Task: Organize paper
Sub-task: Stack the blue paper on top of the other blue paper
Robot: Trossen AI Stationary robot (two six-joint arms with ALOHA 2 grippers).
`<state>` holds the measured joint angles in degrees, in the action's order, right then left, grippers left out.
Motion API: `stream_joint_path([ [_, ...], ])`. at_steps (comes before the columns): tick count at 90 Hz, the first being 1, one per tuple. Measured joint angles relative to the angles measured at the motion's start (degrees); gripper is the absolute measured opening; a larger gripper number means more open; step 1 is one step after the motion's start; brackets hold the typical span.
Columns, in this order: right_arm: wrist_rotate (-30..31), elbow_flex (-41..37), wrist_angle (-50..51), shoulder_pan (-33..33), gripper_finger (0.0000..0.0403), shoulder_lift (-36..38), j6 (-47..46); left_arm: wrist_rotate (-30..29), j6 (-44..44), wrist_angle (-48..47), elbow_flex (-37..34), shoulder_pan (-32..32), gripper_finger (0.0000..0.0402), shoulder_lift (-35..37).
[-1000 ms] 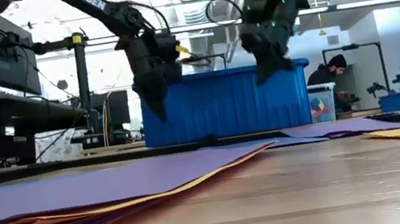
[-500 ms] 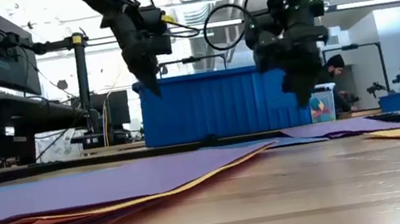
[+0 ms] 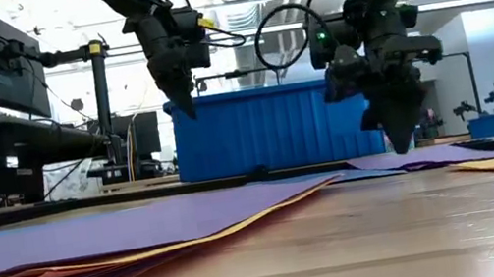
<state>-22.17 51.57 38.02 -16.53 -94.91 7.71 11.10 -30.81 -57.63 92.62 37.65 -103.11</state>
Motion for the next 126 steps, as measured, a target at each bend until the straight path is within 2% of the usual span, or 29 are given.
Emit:
stream_joint_path([
  [18,1.5,-0.6,-1.8,0.1,0.0,0.0,-0.5,0.0,0.0,-0.1,0.0,0.0,0.0,0.0],
  [33,1.8,-0.6,-3.3,0.0,0.0,-0.1,3.4,0.0,0.0,-0.4,0.0,-0.1,0.0,0.0],
  [58,1.7,-0.2,-4.1,-0.5,0.0,-6.8,2.8,0.0,-0.4,-2.0,0.0,-0.1,0.0,0.0],
  [75,1.1,-0.4,-3.8,-2.5,0.0,-6.8,3.9,0.0,-0.5,-2.1,0.0,-0.1,0.0,0.0],
  [108,4.1,2.9,-0.6,-4.0,0.0,-7.0,10.5,0.0,-1.5,-1.9,0.0,-0.1,0.0,0.0],
  [126,5.9,3.3,-0.4,-4.9,0.0,-7.0,10.9,0.0,-1.5,-1.9,0.0,-0.1,0.0,0.0],
])
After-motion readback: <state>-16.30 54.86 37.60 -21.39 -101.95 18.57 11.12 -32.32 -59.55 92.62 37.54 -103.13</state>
